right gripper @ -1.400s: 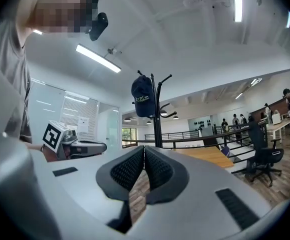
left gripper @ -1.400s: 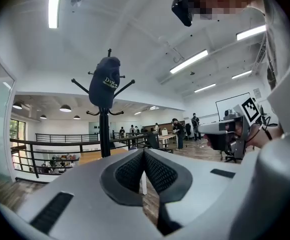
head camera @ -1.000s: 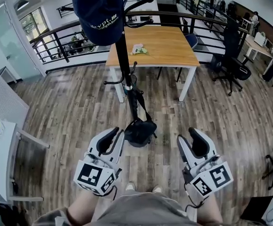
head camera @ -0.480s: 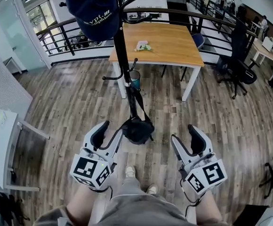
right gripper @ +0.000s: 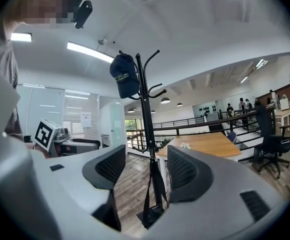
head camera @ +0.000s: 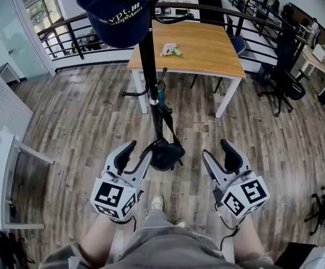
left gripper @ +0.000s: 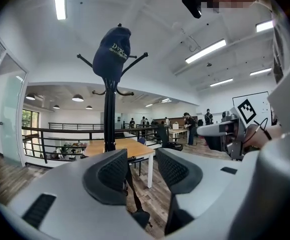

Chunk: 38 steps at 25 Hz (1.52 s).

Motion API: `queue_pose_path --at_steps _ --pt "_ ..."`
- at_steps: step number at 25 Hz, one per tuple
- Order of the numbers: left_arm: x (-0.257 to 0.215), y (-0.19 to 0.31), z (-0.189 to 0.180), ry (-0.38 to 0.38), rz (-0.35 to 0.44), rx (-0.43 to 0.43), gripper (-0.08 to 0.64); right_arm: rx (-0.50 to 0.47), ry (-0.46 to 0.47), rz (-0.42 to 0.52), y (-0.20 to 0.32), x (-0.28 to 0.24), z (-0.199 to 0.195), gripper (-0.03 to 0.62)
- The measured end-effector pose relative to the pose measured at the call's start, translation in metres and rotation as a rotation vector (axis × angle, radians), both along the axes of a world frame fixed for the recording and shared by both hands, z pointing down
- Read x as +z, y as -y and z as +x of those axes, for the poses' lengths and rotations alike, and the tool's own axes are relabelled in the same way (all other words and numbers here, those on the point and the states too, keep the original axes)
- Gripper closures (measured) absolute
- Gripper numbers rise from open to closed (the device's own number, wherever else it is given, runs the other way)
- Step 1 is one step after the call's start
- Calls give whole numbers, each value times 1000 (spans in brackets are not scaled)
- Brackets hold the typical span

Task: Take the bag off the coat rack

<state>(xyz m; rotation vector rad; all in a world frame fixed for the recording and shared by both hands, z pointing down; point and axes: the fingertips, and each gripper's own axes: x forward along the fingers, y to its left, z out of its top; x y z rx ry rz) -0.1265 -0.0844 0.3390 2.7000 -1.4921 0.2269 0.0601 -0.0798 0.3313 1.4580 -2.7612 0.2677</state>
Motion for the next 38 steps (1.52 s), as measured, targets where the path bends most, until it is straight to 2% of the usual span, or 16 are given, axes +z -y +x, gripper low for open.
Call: queue_pose_path --at_steps 8,14,19,24,30,38 --pt "40 45 -4 25 -53 94 360 33 -18 -64 58 38 -28 334" --pt "72 80 -10 36 -62 114 360 46 -65 -102 92 77 -44 334" --pt "107 103 -4 24 -94 109 357 0 -101 -133 120 118 -53 334" --pt "149 113 13 64 -123 128 343 -68 -120 -140 141 152 -64 334" --pt "184 131 22 23 -160 66 337 -156 -87 -116 160 183 -75 334" --pt "236 157 29 65 -185 27 331 -238 -133 -122 191 230 -96 334"
